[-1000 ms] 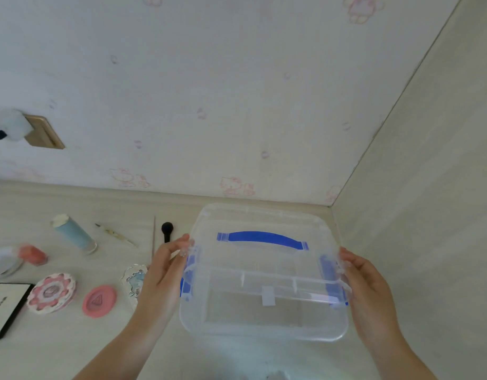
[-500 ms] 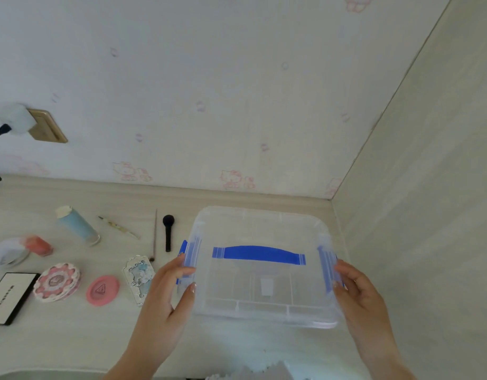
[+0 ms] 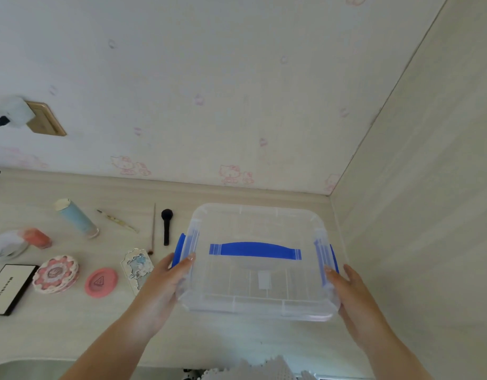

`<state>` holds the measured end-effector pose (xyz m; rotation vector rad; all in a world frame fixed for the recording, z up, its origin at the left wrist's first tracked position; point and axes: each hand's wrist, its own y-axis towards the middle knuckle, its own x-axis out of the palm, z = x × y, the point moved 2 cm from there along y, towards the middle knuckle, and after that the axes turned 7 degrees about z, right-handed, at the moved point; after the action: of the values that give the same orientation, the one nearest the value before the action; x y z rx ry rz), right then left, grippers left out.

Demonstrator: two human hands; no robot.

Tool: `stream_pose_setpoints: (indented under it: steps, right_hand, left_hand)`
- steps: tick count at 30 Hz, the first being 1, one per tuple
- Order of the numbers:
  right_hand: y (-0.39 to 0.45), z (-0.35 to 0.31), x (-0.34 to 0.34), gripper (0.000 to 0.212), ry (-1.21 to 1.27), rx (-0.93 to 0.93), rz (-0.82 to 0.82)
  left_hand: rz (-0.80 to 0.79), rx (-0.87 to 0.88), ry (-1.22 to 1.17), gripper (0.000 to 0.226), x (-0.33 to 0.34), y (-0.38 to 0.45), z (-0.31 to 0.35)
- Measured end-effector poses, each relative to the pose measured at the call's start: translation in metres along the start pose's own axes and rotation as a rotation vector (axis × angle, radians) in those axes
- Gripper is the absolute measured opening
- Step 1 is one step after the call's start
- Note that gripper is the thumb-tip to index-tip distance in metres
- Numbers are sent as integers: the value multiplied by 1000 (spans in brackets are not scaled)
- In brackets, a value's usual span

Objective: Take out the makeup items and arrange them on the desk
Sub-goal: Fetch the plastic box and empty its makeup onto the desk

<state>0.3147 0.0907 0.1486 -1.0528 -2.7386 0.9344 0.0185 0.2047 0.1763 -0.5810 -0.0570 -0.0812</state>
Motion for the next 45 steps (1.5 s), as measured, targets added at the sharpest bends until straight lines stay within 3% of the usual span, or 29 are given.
stream_pose_setpoints:
  steps: [2,4,6,10,15,19,25,30,34,38,40,45]
  right_hand:
    - [2,4,-1,58,14,17,-53]
    - [1,0,-3,34,-77,-127,65]
    - [-1,-5,-2,27,-105,-212,140]
    - [-5,-9,0,15,-133,-204,60]
    - [-2,-11,2,15,-210,-158,17]
    - [-6,-17,2,14,-292,-226,36]
    - [-14,-25,3,19,-438,-327,58]
    - [-18,-32,4,30,-687,-474,58]
    - [-17,-33,3,32,-749,-484,73]
    - [-18,-33,4,33,-732,-505,72]
    - [-17,-30,3,29,-656,-487,51]
    - [-18,-11,-3,22,-173,-179,-104]
  left_hand:
    - [22,29,-27,20,0,1,-3]
    - [113,86,28,39,-3,6,-6]
    - [150,132,64,43,-4,7,-6]
    - [116,160,131,30,0,7,-4]
    - [157,164,191,23,5,15,-6]
    - [162,201,273,22,3,16,-5]
    - [184,251,327,2,6,14,-2]
    - [196,279,380,7,8,15,0]
    - [217,345,495,15,9,18,-1]
    - [214,338,481,21,9,18,-2]
    - [206,258,333,31,7,16,-3]
    - [32,111,59,49,-6,-2,-25]
